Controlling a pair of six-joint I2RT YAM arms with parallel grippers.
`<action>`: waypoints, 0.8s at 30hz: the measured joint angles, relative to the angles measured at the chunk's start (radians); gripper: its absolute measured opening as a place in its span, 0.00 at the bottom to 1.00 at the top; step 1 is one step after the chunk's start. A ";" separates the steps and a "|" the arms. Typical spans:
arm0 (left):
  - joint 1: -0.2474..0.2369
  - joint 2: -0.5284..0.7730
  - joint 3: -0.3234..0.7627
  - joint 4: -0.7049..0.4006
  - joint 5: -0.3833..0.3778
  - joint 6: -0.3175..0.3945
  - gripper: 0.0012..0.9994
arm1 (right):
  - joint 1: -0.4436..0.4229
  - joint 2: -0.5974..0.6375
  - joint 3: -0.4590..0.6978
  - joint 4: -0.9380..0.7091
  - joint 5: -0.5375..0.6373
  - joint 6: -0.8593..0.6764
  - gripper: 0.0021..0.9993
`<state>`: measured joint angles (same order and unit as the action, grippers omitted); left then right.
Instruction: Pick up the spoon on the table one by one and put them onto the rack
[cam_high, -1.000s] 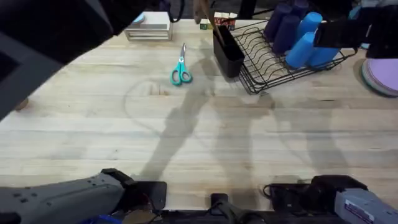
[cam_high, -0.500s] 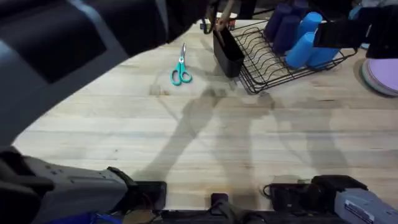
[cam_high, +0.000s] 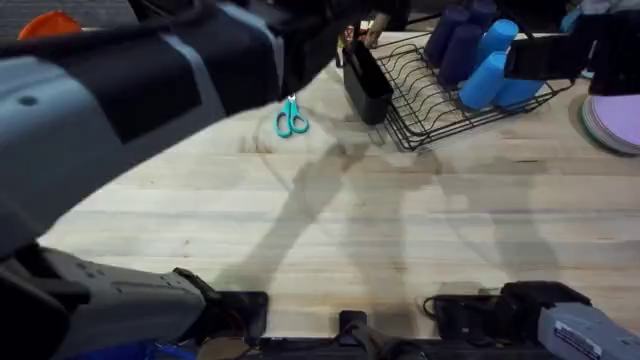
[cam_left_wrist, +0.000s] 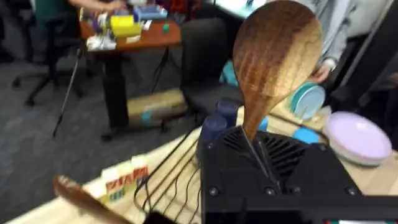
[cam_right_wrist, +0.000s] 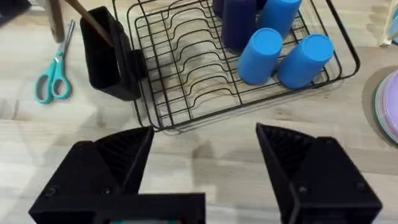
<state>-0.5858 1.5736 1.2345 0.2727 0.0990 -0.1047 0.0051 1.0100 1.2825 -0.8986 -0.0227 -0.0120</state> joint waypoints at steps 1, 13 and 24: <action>0.000 0.000 -0.104 0.207 0.040 0.000 0.04 | 0.000 0.000 0.000 0.000 0.000 -0.004 1.00; 0.000 0.000 -0.268 0.408 0.064 -0.035 0.04 | 0.000 0.000 0.000 0.000 0.000 -0.011 1.00; 0.000 0.084 -0.269 0.394 0.110 -0.052 0.04 | 0.000 0.000 0.000 0.000 0.000 -0.011 1.00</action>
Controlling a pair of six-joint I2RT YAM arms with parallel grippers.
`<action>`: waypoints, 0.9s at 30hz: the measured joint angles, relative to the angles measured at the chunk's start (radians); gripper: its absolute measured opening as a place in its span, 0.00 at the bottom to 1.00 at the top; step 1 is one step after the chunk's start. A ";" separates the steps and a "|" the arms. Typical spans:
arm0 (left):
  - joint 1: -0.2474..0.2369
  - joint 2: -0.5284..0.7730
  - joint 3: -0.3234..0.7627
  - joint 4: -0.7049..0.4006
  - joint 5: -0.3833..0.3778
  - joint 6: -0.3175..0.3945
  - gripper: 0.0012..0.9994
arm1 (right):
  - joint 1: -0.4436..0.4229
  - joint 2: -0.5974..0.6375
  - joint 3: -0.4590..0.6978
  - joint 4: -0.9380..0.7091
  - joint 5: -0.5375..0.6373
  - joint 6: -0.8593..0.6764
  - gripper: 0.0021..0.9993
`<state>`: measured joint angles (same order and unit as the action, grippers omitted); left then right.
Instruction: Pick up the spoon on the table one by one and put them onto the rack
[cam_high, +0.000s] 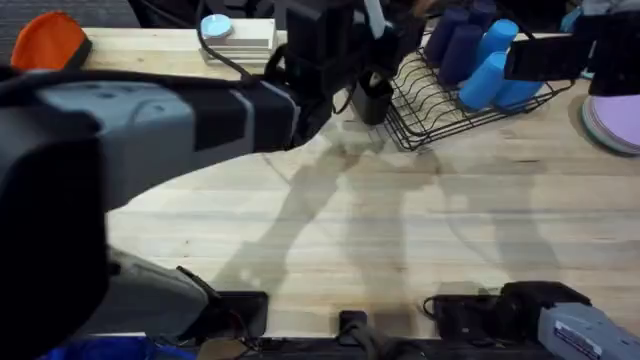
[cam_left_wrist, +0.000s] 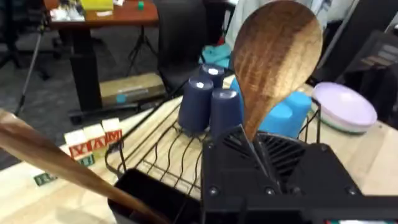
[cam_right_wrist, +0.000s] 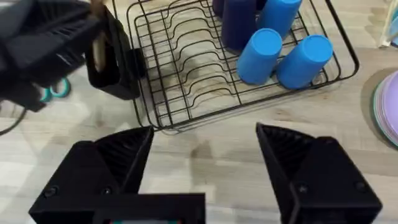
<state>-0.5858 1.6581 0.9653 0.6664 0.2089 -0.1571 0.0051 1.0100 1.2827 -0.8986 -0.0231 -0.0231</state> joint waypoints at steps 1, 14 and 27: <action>0.000 0.013 0.000 -0.004 0.002 -0.001 0.04 | 0.000 0.000 0.000 0.000 0.000 0.000 1.00; 0.000 0.057 0.000 -0.125 0.005 0.001 0.04 | 0.000 0.000 0.000 0.000 0.000 0.000 1.00; 0.001 0.052 0.000 -0.237 -0.049 0.024 0.04 | 0.000 0.000 0.000 0.000 0.000 0.000 1.00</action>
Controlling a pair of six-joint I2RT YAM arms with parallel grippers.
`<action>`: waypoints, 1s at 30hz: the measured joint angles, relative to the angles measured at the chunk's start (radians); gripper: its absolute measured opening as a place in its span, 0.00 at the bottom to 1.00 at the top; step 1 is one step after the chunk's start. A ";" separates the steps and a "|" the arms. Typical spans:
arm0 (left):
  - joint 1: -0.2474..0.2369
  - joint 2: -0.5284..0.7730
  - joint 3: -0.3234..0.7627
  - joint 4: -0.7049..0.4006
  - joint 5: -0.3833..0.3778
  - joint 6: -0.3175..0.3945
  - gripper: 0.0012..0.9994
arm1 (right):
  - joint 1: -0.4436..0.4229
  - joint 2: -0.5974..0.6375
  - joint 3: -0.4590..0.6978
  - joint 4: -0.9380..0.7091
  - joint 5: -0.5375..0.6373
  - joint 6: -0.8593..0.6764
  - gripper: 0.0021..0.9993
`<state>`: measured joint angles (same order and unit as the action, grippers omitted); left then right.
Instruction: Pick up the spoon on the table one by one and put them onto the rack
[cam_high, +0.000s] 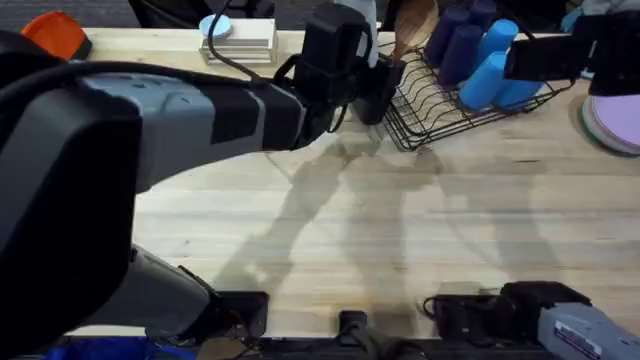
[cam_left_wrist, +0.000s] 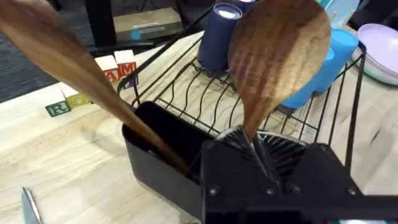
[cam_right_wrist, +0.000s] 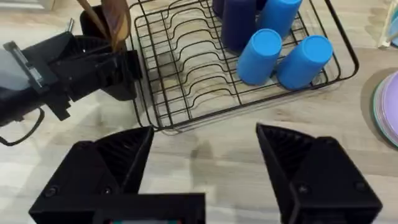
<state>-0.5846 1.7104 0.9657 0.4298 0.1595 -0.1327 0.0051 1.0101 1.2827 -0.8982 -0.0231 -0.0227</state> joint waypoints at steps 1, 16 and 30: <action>0.000 -0.001 0.000 -0.001 -0.003 0.000 0.04 | 0.000 0.000 0.000 0.000 0.000 0.000 1.00; 0.000 -0.003 0.000 -0.029 -0.027 0.021 0.40 | 0.000 0.000 0.000 0.000 0.000 0.000 1.00; 0.000 -0.162 -0.002 -0.148 -0.090 0.073 0.57 | 0.000 0.000 0.000 0.000 0.000 0.000 1.00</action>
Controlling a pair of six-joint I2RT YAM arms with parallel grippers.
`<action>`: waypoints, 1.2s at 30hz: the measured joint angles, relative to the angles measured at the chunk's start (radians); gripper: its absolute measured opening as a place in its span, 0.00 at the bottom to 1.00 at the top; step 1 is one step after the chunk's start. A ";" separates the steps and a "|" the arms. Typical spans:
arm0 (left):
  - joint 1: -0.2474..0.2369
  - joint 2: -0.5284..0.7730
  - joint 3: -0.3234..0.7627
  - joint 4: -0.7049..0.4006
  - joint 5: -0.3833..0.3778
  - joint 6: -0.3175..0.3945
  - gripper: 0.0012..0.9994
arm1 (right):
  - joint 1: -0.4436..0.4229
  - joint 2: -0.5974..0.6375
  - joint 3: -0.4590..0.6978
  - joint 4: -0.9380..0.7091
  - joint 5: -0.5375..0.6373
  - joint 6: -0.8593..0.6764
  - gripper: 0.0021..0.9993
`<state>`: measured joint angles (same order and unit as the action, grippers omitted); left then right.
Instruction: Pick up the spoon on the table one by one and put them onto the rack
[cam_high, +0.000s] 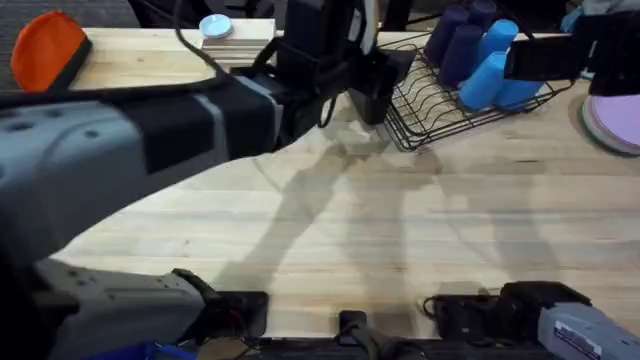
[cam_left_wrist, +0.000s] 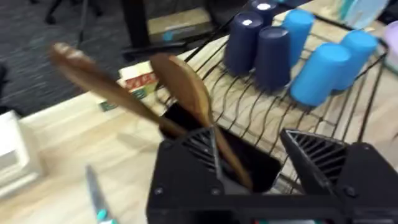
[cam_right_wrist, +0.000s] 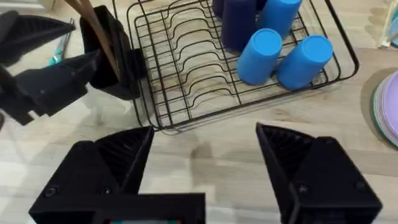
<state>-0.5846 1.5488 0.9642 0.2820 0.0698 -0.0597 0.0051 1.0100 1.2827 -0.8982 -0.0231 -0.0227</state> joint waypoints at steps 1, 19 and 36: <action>0.000 -0.014 0.000 -0.029 -0.017 0.000 0.61 | 0.000 0.000 0.000 0.000 0.000 0.000 1.00; 0.243 -0.524 -0.001 -0.687 -0.206 0.069 0.99 | 0.000 0.000 0.000 -0.019 0.000 0.000 1.00; 0.507 -0.612 0.129 -1.148 -0.170 0.087 0.99 | 0.000 0.000 0.000 -0.020 0.000 0.000 1.00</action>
<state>-0.0772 0.9369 1.0927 -0.8660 -0.0997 0.0269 0.0051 1.0100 1.2827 -0.9184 -0.0231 -0.0231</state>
